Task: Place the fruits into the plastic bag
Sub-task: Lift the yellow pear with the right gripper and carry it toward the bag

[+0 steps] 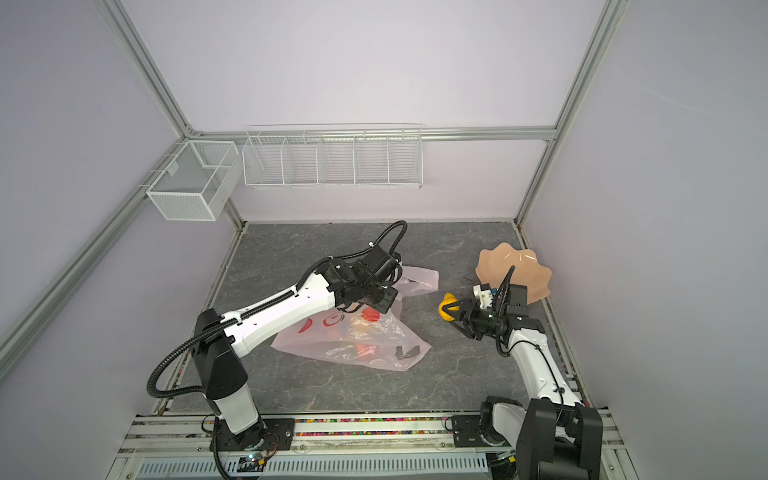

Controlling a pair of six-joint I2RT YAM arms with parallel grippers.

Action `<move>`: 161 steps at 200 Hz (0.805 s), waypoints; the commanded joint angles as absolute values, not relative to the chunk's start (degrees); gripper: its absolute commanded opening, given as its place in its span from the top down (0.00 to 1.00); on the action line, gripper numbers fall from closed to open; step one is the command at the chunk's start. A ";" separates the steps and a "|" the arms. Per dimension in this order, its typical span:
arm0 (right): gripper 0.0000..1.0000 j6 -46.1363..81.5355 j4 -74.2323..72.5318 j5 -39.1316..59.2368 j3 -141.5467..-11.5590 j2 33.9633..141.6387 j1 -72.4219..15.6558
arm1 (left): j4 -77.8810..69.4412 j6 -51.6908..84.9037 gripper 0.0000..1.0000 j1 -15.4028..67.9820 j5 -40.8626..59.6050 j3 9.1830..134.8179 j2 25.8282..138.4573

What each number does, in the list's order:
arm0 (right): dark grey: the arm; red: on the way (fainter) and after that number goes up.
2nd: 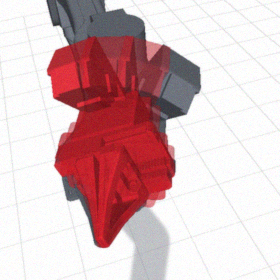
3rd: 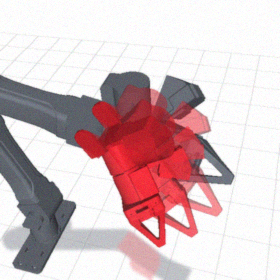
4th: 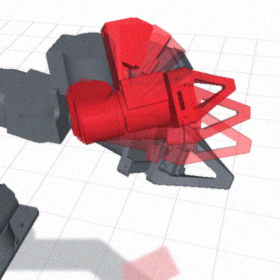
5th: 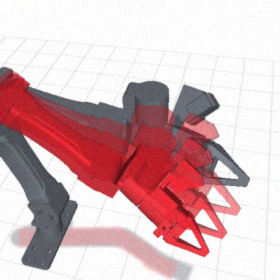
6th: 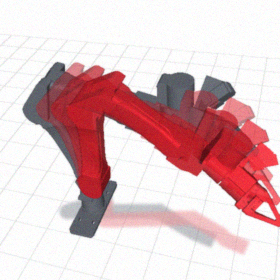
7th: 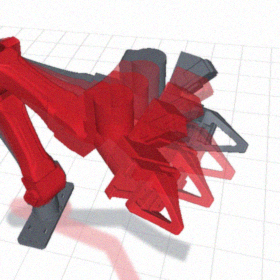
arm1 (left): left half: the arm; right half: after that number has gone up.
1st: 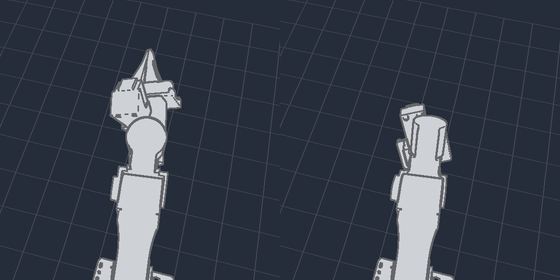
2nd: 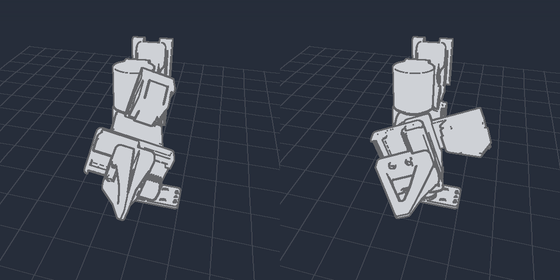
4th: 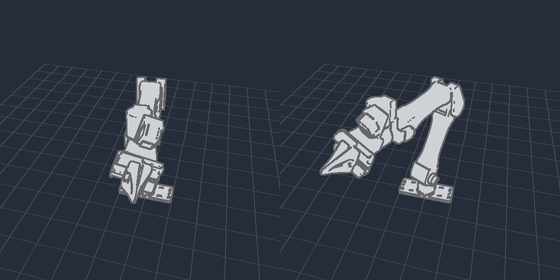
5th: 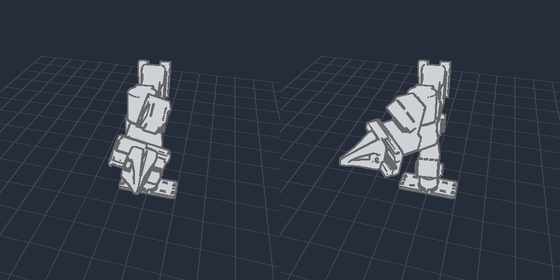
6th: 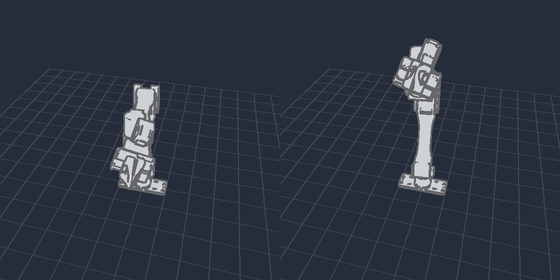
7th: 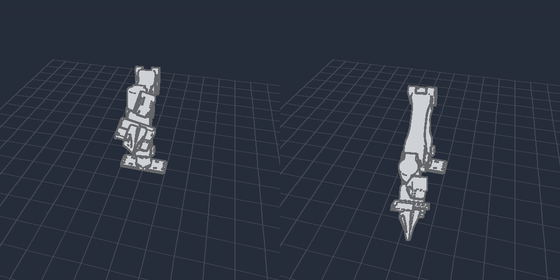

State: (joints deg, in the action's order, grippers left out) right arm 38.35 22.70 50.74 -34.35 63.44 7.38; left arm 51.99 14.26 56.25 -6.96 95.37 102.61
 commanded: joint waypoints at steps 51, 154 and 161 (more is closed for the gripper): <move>0.71 50.71 0.97 49.35 -30.38 69.05 -3.04 | 52.30 14.03 1.00 55.99 -5.92 97.82 103.69; 0.72 65.88 -24.63 41.82 -39.24 90.25 -29.56 | 52.07 14.41 1.00 55.99 -6.41 97.67 103.62; 0.72 66.95 -26.38 41.65 -39.89 91.87 -31.11 | 52.03 14.44 1.00 55.99 -6.48 97.60 103.59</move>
